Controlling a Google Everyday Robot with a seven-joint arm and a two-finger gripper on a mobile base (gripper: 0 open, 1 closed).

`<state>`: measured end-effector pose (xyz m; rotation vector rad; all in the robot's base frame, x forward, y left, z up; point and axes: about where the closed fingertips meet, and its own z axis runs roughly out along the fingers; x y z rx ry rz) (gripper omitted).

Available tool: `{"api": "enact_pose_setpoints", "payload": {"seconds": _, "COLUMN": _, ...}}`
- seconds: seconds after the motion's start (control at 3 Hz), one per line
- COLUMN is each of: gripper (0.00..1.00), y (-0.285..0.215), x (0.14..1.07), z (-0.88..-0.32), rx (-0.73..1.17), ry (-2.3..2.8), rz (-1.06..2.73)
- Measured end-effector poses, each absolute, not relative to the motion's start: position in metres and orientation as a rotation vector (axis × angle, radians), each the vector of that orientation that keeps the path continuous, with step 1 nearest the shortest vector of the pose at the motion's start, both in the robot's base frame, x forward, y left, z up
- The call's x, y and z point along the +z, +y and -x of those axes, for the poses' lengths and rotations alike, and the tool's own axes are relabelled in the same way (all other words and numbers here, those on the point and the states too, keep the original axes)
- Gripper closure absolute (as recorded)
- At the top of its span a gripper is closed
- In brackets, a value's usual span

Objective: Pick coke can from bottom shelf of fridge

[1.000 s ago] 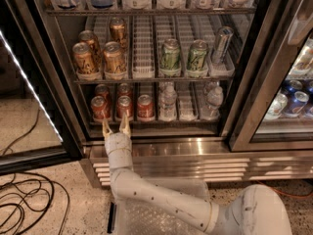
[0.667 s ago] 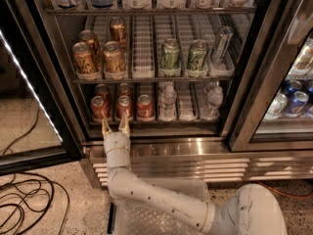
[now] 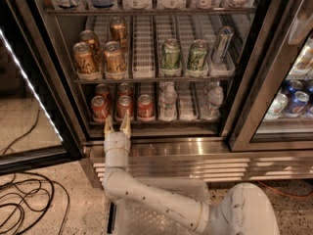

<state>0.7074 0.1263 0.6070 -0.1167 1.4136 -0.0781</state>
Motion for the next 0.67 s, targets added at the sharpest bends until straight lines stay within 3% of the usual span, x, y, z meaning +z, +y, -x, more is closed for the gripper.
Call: {"api": "enact_pose_setpoints", "payload": {"seconds": 0.67, "gripper": 0.44, "y": 0.12, "x": 0.6037, "z": -0.7141, "rx": -0.112, "ry": 1.419, "rz": 0.076}}
